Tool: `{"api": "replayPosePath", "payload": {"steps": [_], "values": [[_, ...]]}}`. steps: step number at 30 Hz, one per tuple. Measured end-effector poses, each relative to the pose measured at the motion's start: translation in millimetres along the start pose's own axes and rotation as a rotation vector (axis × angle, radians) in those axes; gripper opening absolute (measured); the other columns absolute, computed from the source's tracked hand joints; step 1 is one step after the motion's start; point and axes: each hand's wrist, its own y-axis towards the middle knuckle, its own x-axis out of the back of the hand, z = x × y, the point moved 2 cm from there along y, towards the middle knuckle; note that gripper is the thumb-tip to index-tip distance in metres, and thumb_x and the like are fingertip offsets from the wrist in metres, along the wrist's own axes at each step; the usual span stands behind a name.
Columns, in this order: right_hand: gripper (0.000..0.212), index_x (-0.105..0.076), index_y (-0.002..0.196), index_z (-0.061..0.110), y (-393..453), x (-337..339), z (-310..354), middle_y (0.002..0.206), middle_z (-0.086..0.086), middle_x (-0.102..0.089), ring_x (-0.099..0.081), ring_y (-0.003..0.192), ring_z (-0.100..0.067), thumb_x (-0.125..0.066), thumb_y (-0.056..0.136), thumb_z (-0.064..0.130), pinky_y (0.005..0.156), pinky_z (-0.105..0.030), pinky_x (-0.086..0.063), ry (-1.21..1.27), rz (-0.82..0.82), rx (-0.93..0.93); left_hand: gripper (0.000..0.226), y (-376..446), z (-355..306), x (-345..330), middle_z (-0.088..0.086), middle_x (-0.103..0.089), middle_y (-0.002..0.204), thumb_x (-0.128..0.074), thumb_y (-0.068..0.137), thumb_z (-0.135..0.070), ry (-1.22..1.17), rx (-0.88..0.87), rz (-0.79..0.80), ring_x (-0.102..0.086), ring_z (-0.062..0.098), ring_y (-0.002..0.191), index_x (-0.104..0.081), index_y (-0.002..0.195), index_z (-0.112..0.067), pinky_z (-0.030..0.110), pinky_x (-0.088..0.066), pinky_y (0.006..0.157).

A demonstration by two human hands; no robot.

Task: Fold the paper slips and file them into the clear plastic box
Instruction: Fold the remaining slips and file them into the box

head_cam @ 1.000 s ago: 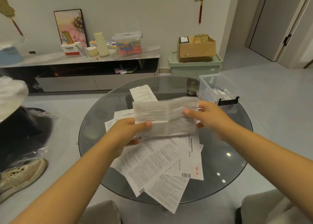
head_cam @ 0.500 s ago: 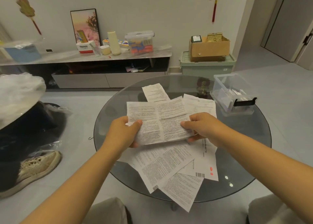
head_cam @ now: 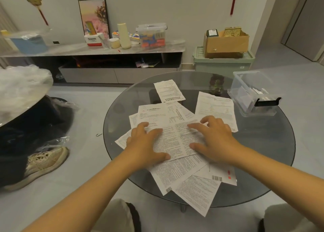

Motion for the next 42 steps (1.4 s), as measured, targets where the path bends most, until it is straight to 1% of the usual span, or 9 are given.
{"api": "replayPosePath", "payload": {"steps": [4,10,16,19,22,27,32,35,42], "values": [[0.060,-0.014,0.142,0.051,-2,-12,-3,0.152,0.005,-0.008,-0.004,0.139,-0.021,-0.037,0.088,0.063,0.110,-0.040,-0.007,-0.115,0.206,0.012,0.069,1,-7,-6,-0.012,-0.023,0.149,-0.064,0.078,-0.056,0.158,-0.173,0.072,-0.017,0.011,0.138,-0.038,0.139,-0.034,0.036,-0.008,0.112],[0.059,-0.013,0.140,0.056,7,0,-17,0.154,0.004,-0.004,0.002,0.141,-0.023,-0.045,0.091,0.053,0.111,-0.042,-0.004,-0.177,0.220,-0.027,0.071,-1,-9,-3,-0.007,-0.026,0.151,-0.052,0.087,-0.053,0.373,-0.323,0.139,-0.021,0.015,0.138,-0.025,0.147,-0.025,0.033,-0.014,0.114],[0.039,-0.056,0.123,0.038,-8,2,13,0.118,0.014,-0.049,-0.031,0.113,-0.009,-0.058,0.085,0.048,0.098,-0.027,-0.021,0.039,-0.001,0.223,0.038,-6,-18,1,-0.004,-0.059,0.109,-0.046,0.082,-0.035,0.370,-0.430,0.076,-0.056,0.017,0.099,-0.059,0.115,-0.020,0.036,-0.050,0.084],[0.035,-0.064,0.112,0.035,-14,-4,23,0.102,0.015,-0.058,-0.040,0.100,-0.007,-0.059,0.082,0.052,0.087,-0.025,-0.032,0.087,-0.025,0.238,0.021,-6,-21,6,-0.003,-0.064,0.088,-0.045,0.085,-0.026,0.279,-0.406,-0.028,-0.058,0.017,0.080,-0.065,0.088,-0.017,0.035,-0.051,0.072],[0.022,-0.068,0.104,0.033,-17,-5,24,0.095,0.012,-0.061,-0.049,0.095,-0.010,-0.057,0.088,0.043,0.077,-0.027,-0.041,0.104,-0.091,0.184,0.020,-9,-29,10,-0.009,-0.068,0.093,-0.050,0.089,-0.026,0.116,-0.410,-0.132,-0.060,0.012,0.083,-0.069,0.095,-0.021,0.030,-0.049,0.074],[0.010,-0.063,0.086,0.026,-19,0,8,0.083,0.007,-0.065,-0.057,0.078,-0.014,-0.055,0.091,0.029,0.067,-0.028,-0.044,0.217,-0.091,0.052,0.015,-9,-29,16,-0.015,-0.066,0.077,-0.060,0.085,-0.034,-0.151,-0.380,-0.222,-0.061,0.001,0.076,-0.059,0.071,-0.036,0.023,-0.050,0.070],[0.008,-0.064,0.092,0.018,-15,8,-15,0.082,0.006,-0.069,-0.063,0.076,-0.010,-0.056,0.090,0.017,0.066,-0.019,-0.047,0.397,-0.018,-0.082,0.013,-1,-13,21,-0.017,-0.067,0.075,-0.068,0.081,-0.024,-0.382,-0.254,-0.215,-0.062,-0.002,0.075,-0.063,0.072,-0.031,0.019,-0.051,0.071],[0.009,-0.064,0.095,0.014,-15,12,-21,0.082,0.001,-0.072,-0.069,0.076,-0.017,-0.056,0.091,0.013,0.071,-0.029,-0.057,0.625,0.111,-0.177,0.008,3,-8,20,-0.010,-0.072,0.080,-0.072,0.080,-0.019,-0.590,-0.169,-0.142,-0.068,0.004,0.078,-0.065,0.079,-0.024,0.026,-0.055,0.081],[0.027,-0.050,0.070,0.015,-18,3,-23,0.066,0.005,-0.055,-0.046,0.056,-0.006,-0.064,0.086,0.032,0.048,-0.010,-0.034,0.423,0.063,-0.218,0.054,7,-19,-5,-0.012,-0.063,0.084,-0.072,0.080,-0.031,-0.332,-0.030,-0.045,-0.061,0.003,0.078,-0.042,0.125,-0.028,0.024,-0.051,0.071]]}}
